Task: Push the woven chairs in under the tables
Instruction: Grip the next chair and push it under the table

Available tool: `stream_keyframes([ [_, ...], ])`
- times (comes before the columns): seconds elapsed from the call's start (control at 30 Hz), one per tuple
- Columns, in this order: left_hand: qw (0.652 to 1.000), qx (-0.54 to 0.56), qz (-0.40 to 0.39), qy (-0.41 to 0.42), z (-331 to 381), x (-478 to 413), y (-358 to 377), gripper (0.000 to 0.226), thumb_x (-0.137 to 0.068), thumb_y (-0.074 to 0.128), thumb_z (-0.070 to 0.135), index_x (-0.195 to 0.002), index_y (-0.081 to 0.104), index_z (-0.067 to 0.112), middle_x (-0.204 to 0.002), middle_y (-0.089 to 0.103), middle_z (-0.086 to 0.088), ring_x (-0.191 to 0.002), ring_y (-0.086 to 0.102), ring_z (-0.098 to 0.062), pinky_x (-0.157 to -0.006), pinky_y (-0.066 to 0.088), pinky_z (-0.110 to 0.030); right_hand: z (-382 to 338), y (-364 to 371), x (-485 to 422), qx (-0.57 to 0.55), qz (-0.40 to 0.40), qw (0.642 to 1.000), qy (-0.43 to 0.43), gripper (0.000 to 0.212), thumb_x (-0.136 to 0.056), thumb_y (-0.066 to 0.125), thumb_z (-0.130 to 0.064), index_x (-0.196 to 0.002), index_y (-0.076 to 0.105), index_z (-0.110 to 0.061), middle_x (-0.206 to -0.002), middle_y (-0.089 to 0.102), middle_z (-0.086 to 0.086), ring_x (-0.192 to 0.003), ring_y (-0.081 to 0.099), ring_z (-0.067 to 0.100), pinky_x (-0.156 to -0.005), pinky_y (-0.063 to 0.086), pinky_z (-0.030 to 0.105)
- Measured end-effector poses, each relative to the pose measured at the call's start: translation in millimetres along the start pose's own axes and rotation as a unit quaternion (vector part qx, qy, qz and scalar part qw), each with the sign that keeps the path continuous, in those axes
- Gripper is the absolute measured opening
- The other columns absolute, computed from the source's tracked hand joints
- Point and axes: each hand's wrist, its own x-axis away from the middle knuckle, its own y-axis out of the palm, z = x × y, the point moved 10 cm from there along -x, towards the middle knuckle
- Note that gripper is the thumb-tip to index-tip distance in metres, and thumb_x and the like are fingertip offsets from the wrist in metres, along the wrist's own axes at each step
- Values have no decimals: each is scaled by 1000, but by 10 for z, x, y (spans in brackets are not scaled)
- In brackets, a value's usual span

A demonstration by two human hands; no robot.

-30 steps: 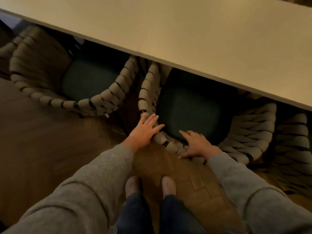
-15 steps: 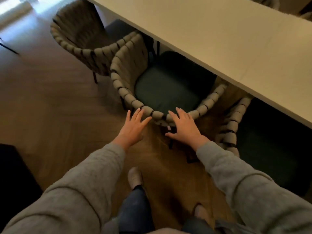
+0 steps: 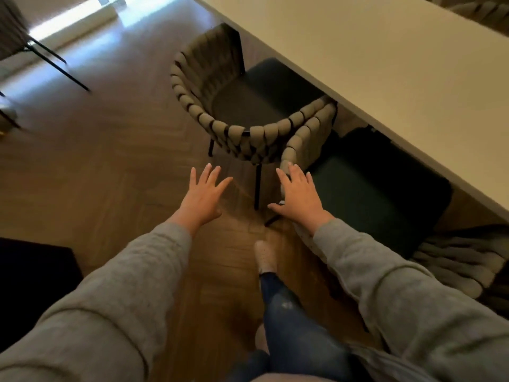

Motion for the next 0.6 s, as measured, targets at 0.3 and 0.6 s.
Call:
stream_keyframes([
  [0.3,998,-53,-25,-4,-1454,-1543,-341,94,-85,67,38,-154,4,24,-161,-1,-12,-148,-6,-31,-115,2,-60,-592,-140,-2054,10,-33,999,-21,101,-83,67,-53,-155,8,-14,-162,5,15,-149,1,30,-120,5,48],
  [0.6,981,-138,-111,82,-2279,-2861,-343,104,-83,70,39,-154,-4,22,-162,1,-11,-148,-6,-32,-116,3,-61,-733,121,-3179,-35,-174,983,40,115,-78,68,-60,-155,-3,-13,-163,-2,12,-150,-2,28,-120,4,47],
])
